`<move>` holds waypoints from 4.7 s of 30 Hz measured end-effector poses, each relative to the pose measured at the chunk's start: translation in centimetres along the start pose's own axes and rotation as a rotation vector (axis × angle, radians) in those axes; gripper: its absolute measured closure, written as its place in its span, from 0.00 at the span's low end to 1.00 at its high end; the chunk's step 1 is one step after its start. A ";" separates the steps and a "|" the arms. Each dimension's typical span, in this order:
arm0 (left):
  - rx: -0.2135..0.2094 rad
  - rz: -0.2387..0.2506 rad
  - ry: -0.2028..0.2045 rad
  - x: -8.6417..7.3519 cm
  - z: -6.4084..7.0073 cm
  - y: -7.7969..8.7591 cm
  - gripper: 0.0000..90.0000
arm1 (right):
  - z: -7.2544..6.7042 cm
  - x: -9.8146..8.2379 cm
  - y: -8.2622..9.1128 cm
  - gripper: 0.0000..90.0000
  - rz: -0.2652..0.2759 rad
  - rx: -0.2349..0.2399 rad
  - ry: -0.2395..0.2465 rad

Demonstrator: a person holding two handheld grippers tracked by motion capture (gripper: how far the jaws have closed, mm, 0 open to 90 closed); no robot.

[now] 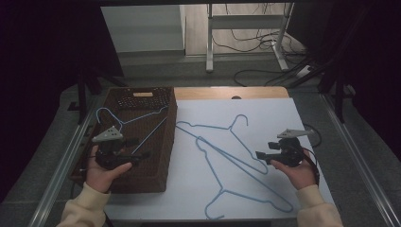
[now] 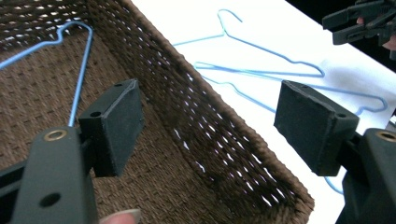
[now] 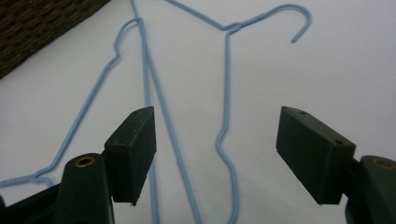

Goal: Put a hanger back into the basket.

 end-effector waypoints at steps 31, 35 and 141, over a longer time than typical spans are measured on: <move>0.003 -0.036 -0.018 -0.5 0.6 -1.1 0.26 | -2.1 -0.7 -0.6 0.33 -0.051 -0.018 0.076; 0.003 -0.038 -0.023 -0.5 0.8 -1.1 0.26 | -2.1 -0.8 -0.8 0.34 -0.062 -0.034 0.076; -0.067 -0.045 -0.084 -0.1 3.9 -2.1 0.27 | -9.0 1.2 -6.2 0.97 -0.341 0.092 0.045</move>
Point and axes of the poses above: each handheld gripper's, and its own axes: y roughly backward along the jaws, x roughly out of its top, z roughly to its right, the point moved 1 cm from there along -y, roughly forward along the jaws, and after that the axes turned 3 degrees about -z, right-handed, at the moved point
